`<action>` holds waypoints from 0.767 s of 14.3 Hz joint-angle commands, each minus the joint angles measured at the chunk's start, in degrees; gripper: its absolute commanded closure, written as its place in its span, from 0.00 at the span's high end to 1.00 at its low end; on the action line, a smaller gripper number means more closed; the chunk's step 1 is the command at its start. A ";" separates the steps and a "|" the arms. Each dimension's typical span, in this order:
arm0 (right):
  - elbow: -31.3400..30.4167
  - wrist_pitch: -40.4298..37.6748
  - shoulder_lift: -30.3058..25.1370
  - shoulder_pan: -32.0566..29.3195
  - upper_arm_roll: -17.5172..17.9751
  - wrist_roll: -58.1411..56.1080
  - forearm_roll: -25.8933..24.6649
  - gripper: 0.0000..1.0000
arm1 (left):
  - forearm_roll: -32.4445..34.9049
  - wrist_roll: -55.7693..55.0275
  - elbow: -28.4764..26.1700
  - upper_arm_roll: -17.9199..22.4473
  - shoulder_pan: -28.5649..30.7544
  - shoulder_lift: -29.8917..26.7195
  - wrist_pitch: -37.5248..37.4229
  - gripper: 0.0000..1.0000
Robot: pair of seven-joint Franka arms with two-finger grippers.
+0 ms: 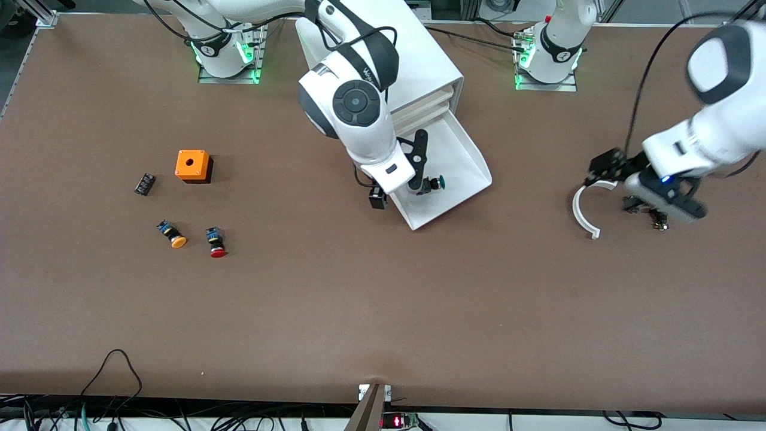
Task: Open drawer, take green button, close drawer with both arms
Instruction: 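Reach the right gripper into the drawer while the left gripper withdraws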
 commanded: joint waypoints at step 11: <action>8.90 7.36 12.30 5.84 0.63 -0.66 -4.85 1.00 | 12.09 -21.08 2.45 0.33 -2.56 -4.39 -12.10 1.00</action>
